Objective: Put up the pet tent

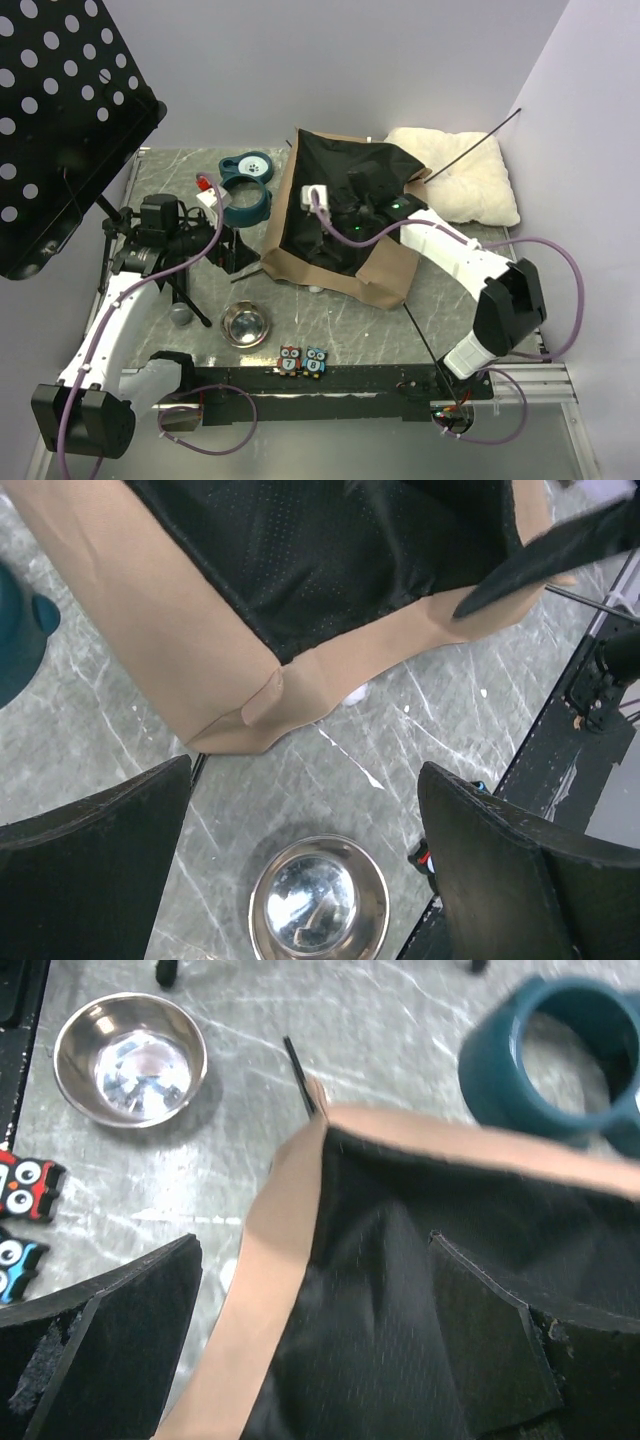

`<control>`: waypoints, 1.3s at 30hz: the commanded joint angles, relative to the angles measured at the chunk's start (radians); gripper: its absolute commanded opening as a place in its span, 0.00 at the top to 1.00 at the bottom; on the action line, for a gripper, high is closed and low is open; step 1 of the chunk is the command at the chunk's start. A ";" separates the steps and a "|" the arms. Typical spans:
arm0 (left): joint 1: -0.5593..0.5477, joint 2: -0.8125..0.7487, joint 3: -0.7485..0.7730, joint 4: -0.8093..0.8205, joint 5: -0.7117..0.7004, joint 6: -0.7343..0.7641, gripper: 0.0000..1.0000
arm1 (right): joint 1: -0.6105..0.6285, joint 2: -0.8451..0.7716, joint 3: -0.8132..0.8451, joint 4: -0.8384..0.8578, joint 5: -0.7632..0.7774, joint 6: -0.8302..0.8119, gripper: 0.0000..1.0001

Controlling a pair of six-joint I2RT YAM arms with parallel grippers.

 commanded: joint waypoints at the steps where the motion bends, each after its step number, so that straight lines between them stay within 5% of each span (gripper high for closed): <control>1: 0.034 0.000 -0.015 0.079 0.068 -0.047 0.00 | 0.068 0.047 0.066 0.112 -0.011 -0.075 0.00; 24: 0.079 -0.009 -0.075 0.242 0.095 -0.275 0.01 | 0.162 0.351 0.185 0.095 0.000 -0.235 0.09; 26: 0.080 -0.011 -0.077 0.242 0.089 -0.273 0.01 | 0.162 0.365 0.178 0.118 0.013 -0.224 0.14; 29: 0.085 -0.012 -0.078 0.242 0.088 -0.279 0.02 | 0.162 0.386 0.175 0.167 0.046 -0.189 0.37; 34: 0.103 -0.032 -0.089 0.263 0.098 -0.316 0.02 | 0.159 0.406 0.247 0.172 0.101 -0.105 1.00; 39: 0.105 -0.061 -0.061 0.312 0.100 -0.322 0.00 | 0.102 0.322 0.370 0.131 0.041 0.052 1.00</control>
